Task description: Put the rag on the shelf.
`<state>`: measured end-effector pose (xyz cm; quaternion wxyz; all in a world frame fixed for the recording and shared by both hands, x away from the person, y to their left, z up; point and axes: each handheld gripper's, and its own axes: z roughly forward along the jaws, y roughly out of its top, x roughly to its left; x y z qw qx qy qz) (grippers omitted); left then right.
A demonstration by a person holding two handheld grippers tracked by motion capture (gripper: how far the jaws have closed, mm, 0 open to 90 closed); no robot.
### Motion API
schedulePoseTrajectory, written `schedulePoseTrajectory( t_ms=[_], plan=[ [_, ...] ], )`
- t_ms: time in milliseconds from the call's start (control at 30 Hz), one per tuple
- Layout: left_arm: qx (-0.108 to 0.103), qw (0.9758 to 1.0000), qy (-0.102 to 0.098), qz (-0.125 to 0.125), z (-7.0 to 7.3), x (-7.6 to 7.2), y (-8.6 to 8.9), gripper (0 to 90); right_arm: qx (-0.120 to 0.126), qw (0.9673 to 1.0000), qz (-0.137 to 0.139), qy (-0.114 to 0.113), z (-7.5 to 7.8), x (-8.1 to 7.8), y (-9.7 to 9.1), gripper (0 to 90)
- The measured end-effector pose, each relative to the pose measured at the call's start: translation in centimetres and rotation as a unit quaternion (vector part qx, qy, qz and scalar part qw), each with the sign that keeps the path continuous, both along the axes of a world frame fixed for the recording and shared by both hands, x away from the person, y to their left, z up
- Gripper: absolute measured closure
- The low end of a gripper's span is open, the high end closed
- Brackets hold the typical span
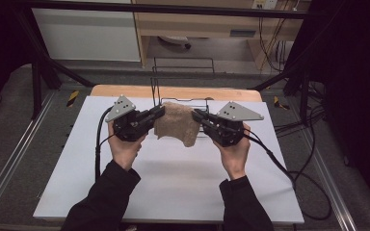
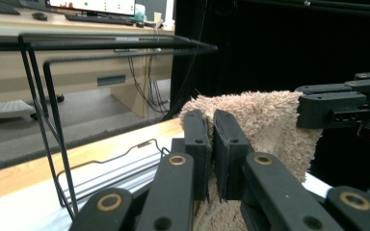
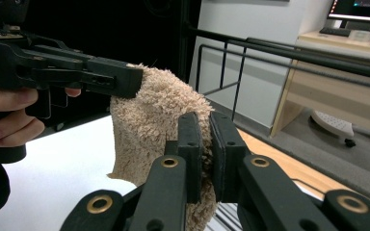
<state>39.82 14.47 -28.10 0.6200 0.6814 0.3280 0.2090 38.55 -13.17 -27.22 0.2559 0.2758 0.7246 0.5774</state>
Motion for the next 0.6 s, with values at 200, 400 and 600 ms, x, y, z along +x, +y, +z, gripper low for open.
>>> schedulePoseTrajectory(
  t_ms=[200, 400, 600],
  plan=[
    [-0.006, 0.9999, -0.011, 0.006, 1.1, 0.3, 0.0, 84.6, 0.0, 0.9999, -0.003, -0.012, 1.1, 0.3, 0.1, 84.3],
    [-0.013, 0.9996, -0.024, 0.008, 2.2, 0.5, -0.1, 84.6, 0.002, 0.9995, -0.009, -0.028, 2.5, 0.6, 0.1, 84.3],
    [-0.01, 0.9992, -0.037, 0.013, 3.3, 0.7, -0.4, 84.6, 0.011, 0.999, -0.016, -0.04, 3.3, 0.9, 0.0, 84.3]
  ],
)
